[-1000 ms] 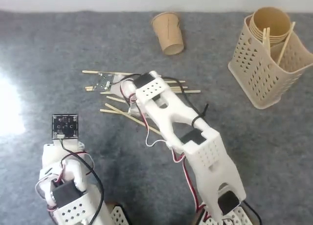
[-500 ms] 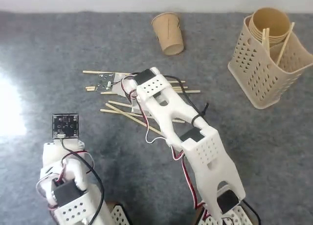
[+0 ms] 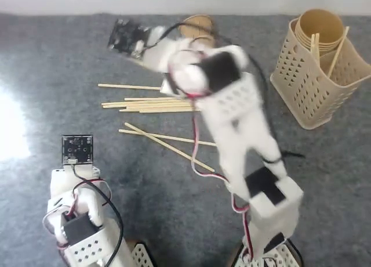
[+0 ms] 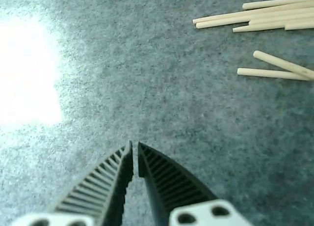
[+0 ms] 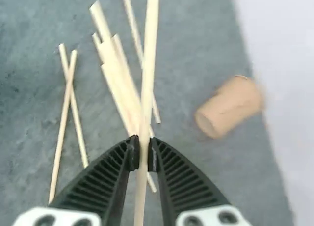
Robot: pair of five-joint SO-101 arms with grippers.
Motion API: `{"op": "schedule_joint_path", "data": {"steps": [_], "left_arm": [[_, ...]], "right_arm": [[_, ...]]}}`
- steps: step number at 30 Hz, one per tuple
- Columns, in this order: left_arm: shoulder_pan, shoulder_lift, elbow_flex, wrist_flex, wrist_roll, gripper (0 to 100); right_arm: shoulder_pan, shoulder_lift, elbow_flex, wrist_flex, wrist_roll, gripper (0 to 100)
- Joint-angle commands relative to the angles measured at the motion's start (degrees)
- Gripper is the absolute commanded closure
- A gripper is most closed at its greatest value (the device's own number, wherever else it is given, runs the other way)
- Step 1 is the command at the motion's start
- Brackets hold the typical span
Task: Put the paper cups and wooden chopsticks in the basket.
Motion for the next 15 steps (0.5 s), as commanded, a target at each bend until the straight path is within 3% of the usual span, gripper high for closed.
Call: {"op": "schedule_joint_path", "data": {"steps": [1,5,10,15], "left_arm": [[0.2,-0.5,-0.1,-1.1,-0.4,98],[0.2,-0.5,0.5,-1.3,-0.5,98],[0.2,-0.5,0.6,-1.3,-0.5,98],[0.2,-0.5,0.7,-1.3,-0.5,98]], "right_arm": [[3.6,-9.5,-9.1,3.2,-2.6,99.1],[15.3,-14.9,-14.0,1.9,-7.1,99.1],[32.8,-15.0,-14.0,-6.6,-17.8,99.1],[42.1,-11.1,-13.0,-14.4,-24.3,99.1]]}}
